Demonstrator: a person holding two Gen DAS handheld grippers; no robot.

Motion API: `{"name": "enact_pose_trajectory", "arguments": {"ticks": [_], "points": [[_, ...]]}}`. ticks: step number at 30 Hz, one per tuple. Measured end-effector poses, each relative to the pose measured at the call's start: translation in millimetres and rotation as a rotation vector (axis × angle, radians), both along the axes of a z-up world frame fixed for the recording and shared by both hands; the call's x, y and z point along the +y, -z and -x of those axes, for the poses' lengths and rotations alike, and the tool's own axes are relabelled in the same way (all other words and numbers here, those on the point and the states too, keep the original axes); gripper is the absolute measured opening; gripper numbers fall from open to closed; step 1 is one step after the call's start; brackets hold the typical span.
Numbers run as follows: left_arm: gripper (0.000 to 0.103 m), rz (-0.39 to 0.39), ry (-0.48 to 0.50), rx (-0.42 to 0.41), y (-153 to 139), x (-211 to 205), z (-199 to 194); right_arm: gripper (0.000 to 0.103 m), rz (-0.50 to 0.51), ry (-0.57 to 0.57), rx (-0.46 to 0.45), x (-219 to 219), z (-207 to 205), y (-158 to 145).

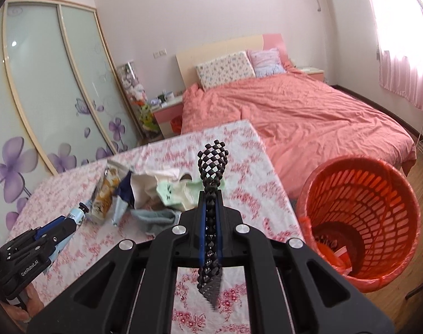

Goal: Collect trash
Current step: 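Carry the mesh pad and blue tube over the orange basket and release both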

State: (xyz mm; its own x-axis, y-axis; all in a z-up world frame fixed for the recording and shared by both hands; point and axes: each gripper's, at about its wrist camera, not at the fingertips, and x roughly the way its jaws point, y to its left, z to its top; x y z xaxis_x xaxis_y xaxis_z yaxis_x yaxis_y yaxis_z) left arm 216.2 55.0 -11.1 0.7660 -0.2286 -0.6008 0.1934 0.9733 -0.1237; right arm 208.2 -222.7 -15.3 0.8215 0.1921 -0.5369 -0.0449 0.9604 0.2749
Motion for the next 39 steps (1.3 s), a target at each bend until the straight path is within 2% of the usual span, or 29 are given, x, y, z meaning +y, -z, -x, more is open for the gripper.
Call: {"name": "enact_pose_trajectory", "arguments": {"ticks": [11, 20, 30, 39], "points": [[0.028, 0.041, 0.129, -0.058, -30.9, -69.7, -8.1, 0.006, -0.013, 0.101, -0.071, -49.3, 9.4, -23.0], [0.028, 0.086, 0.291, -0.07, -38.6, -161.4, -22.1, 0.006, -0.029, 0.257, -0.078, -124.2, 16.2, -21.5], [0.028, 0.089, 0.456, -0.032, -10.4, -266.9, -39.8, 0.006, -0.105, 0.349, -0.049, -188.7, 8.7, 4.2], [0.029, 0.053, 0.484, 0.027, 28.3, -314.7, -67.1, 0.007, -0.154, 0.35, -0.011, -215.4, -5.3, 25.7]]}}
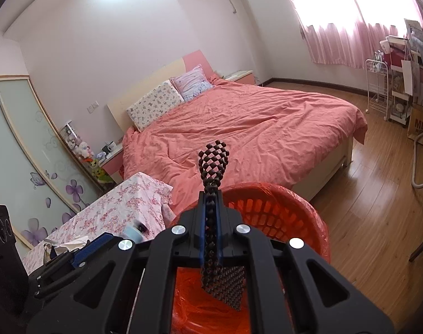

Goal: Collect trash
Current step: 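Carry the mesh pad and blue tube over the orange basket and release both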

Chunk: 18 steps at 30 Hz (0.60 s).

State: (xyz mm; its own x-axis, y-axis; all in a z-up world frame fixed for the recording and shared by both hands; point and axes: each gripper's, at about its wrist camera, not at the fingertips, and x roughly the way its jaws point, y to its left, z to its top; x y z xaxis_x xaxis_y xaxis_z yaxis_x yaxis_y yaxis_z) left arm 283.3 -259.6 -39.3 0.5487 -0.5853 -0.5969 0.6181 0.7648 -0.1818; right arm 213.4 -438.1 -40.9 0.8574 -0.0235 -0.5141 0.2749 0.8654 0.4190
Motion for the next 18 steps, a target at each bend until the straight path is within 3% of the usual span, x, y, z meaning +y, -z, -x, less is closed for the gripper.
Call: {"name": "enact_pose_trajectory", "arguments": {"ticks": [2, 4, 5, 6, 14, 18], "points": [[0.04, -0.014, -0.008, 0.006, 6.6, 0.7, -6.5, 0.011, -0.004, -0.004, 0.018, 0.7, -4.9, 5.9], [0.046, -0.026, -0.031, 0.011, 11.8, 4.2, -13.3, 0.027, -0.008, -0.008, 0.042, 1.0, -8.9, 12.8], [0.047, -0.029, -0.041, 0.015, 13.8, 6.6, -15.3, 0.041, -0.011, -0.012, 0.047, -0.1, -8.3, 14.7], [0.048, -0.025, -0.049, 0.024, 15.9, 12.0, -18.1, 0.046, -0.009, -0.017, 0.053, 2.0, -8.3, 16.8], [0.064, -0.064, -0.161, 0.008, 14.2, 64.7, -15.9, 0.052, 0.053, -0.03, 0.077, 21.0, -0.9, 10.6], [0.067, -0.083, -0.235, 0.004, 12.8, 110.1, -8.3, 0.053, 0.081, -0.052, 0.079, 37.7, -0.2, 3.3]]}}
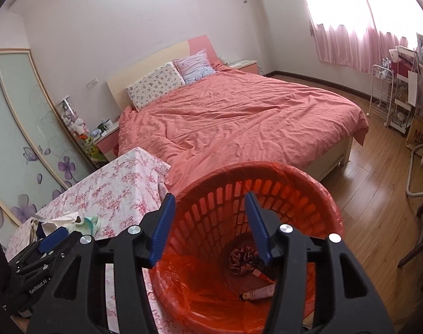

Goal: Collect trash
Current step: 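Carry the mesh pad and blue tube over the orange basket and release both, then move both grippers back to the bed toward the grey sock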

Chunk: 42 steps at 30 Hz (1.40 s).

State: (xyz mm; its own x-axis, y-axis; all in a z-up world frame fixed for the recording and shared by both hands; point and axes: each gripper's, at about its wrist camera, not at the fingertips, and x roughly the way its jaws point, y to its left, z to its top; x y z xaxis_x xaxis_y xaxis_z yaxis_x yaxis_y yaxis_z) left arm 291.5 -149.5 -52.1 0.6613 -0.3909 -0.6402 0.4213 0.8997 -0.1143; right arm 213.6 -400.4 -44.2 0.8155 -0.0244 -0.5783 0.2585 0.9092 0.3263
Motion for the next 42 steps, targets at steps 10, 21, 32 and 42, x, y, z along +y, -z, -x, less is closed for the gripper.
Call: {"name": "enact_pose_trajectory", "arguments": {"ticks": [10, 21, 32, 42], "points": [[0.074, -0.087, -0.204, -0.032, 1.9, 125.8, 21.6, 0.056, 0.049, -0.098, 0.039, 63.2, -9.4, 0.5], [0.077, -0.133, -0.49, 0.027, 21.4, 258.9, 25.6, 0.055, 0.12, -0.267, 0.118, 159.2, -26.4, 21.6], [0.077, -0.115, -0.599, 0.08, 39.4, 317.4, 14.1, 0.052, 0.112, -0.437, 0.148, 256.8, -50.9, 41.2], [0.077, -0.088, -0.6, 0.15, 57.7, 328.9, -14.2, 0.035, 0.131, -0.479, 0.179, 301.6, -69.3, 55.7]]}}
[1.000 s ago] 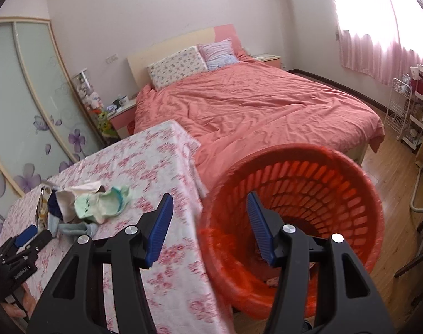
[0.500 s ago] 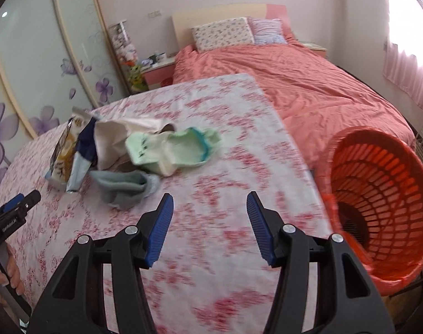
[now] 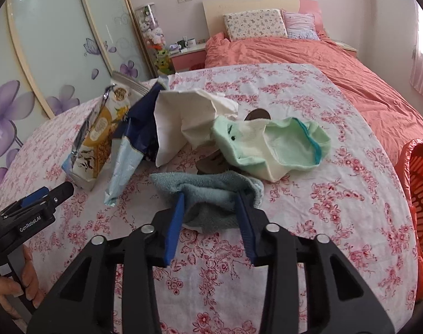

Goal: Collect trash
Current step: 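Move both grippers back to the bed toward the grey sock, then grasp the grey sock with the right gripper while the left gripper grasps the blue tissue pack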

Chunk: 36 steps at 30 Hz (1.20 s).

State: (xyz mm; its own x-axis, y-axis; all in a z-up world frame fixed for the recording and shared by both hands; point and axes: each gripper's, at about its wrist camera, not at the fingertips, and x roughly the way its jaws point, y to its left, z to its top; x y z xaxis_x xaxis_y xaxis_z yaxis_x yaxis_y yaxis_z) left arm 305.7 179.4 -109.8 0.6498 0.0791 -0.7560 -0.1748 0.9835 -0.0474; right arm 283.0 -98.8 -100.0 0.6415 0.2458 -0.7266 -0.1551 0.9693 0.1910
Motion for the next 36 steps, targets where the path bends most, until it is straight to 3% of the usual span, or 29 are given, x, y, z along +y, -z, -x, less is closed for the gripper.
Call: {"name": "enact_pose_trajectory", "arguments": {"ticks": [4, 9, 15, 18, 20, 22, 24, 26, 36], "points": [[0.077, -0.026, -0.017, 0.022, 3.9, -2.8, -10.7, 0.029, 0.003, 0.004, 0.002, -0.9, 2.5, 0.1], [0.075, -0.045, -0.115, 0.038, 4.9, 17.2, -16.1, 0.015, 0.005, 0.017, 0.006, -2.2, 1.8, 0.7], [0.069, -0.033, -0.246, 0.073, 7.7, 61.3, -16.4, 0.012, 0.039, 0.065, -0.007, -8.1, 3.6, -0.4], [0.072, 0.023, -0.233, 0.017, -2.0, 70.8, -8.3, 0.012, 0.041, 0.066, -0.015, -12.5, 4.3, -1.3], [0.08, 0.039, -0.217, -0.029, -9.1, 68.5, -4.3, 0.012, 0.027, 0.046, -0.022, -14.4, 5.7, -2.3], [0.085, 0.034, -0.191, -0.057, -14.2, 61.4, -8.8, 0.018, 0.011, 0.029, -0.029, -16.7, 8.9, -3.0], [0.085, 0.012, -0.16, -0.05, -15.4, 51.0, -20.1, 0.041, -0.011, 0.016, -0.028, -18.7, 9.2, -3.4], [0.085, -0.003, -0.135, -0.04, -14.7, 43.4, -33.9, 0.049, -0.024, 0.013, -0.025, -18.8, 7.5, -3.8], [0.085, -0.041, -0.117, 0.041, -0.7, 27.9, -78.7, 0.064, 0.015, 0.049, 0.015, -0.3, -14.1, 3.8]]}}
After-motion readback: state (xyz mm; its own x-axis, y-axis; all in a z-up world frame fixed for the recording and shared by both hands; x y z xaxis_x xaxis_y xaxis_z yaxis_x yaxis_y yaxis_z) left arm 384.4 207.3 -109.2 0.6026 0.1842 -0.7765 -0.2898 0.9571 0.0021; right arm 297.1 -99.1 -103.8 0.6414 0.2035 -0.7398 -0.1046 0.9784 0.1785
